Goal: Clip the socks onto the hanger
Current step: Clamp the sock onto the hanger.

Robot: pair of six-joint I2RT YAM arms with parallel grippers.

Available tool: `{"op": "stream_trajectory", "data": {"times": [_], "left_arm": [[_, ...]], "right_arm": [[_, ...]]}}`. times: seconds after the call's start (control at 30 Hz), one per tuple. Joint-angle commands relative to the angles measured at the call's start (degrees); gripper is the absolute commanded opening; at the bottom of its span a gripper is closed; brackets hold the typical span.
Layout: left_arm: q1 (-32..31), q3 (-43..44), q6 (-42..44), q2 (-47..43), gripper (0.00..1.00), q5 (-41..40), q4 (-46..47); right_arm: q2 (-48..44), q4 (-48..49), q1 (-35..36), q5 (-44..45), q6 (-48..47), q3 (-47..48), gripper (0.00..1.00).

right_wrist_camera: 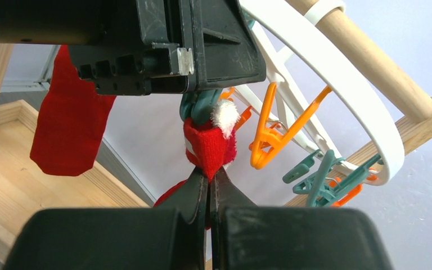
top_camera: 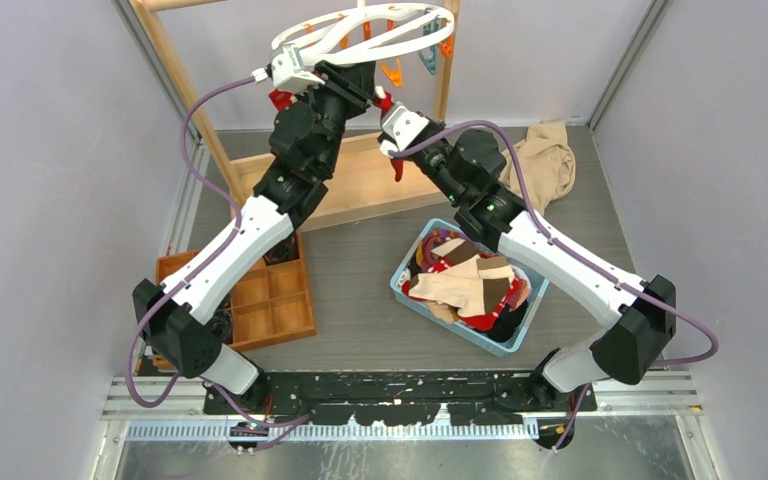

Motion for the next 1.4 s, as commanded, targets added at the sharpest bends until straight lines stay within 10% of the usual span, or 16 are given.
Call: {"op": "stream_trajectory", "data": {"times": [0.0, 1.37], "left_arm": [[0.77, 1.58, 0.27, 0.22, 0.00, -3.38, -3.77], [1.17, 1.79, -4.88, 0.02, 0.00, -4.27, -5.78]], "right_arm": [[-3.13, 3.21, 0.36, -0.12, -0.80, 0.18, 0.01], [2.10, 9.79, 3.16, 3.49, -1.46, 5.18, 0.01]]}}
